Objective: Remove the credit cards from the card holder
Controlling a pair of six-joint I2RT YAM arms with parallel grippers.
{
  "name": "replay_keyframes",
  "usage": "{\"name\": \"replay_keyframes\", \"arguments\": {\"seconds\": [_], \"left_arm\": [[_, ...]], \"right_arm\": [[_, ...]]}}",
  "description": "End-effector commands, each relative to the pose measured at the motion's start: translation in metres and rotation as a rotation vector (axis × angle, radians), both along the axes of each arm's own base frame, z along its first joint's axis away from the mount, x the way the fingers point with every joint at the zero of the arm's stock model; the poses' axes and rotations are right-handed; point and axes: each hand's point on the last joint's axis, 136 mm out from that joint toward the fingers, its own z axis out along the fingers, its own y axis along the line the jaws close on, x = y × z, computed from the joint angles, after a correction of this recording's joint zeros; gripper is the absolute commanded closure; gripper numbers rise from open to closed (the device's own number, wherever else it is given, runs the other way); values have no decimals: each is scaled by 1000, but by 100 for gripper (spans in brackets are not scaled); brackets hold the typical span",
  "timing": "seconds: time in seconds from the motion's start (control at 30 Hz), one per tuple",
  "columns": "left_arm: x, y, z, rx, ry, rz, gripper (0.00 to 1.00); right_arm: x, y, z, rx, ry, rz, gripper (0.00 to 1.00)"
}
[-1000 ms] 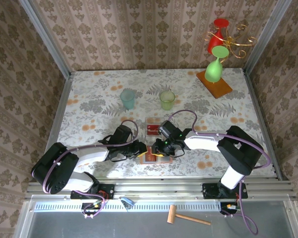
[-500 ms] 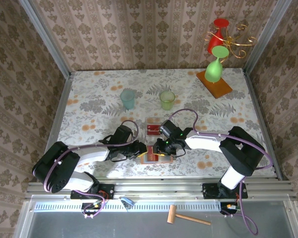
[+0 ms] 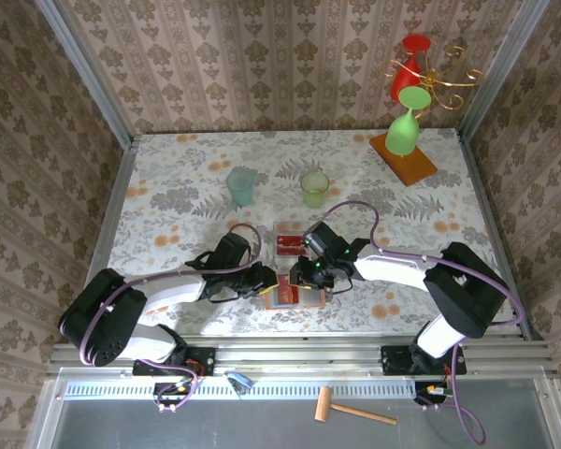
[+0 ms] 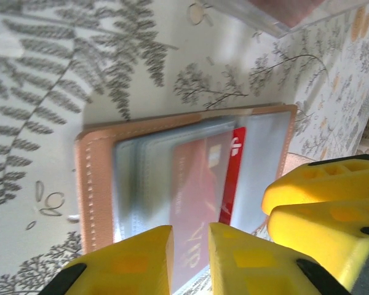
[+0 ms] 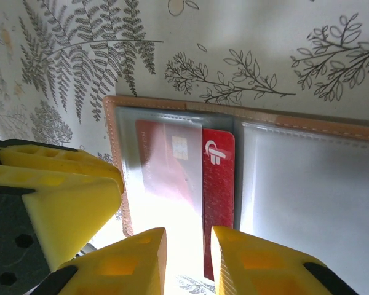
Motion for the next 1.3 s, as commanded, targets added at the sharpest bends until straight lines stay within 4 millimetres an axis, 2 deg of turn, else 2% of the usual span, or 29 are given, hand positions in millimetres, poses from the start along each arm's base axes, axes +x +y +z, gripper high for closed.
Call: {"name": "replay_keyframes", "arguments": {"seconds": [0.0, 0.2, 0.47, 0.8, 1.27], "left_arm": [[6, -4, 11, 1, -34, -18, 79], [2, -9, 7, 17, -22, -43, 88], [-5, -8, -2, 53, -3, -53, 92], [-11, -1, -18, 88, 29, -52, 92], [-16, 5, -30, 111, 51, -47, 92]], "right_arm": [[3, -6, 3, 11, -16, -14, 75], [3, -9, -3, 47, 12, -29, 76], [2, -9, -9, 87, 40, -23, 76], [-1, -5, -18, 94, 76, -13, 77], [-4, -1, -29, 119, 116, -16, 78]]}}
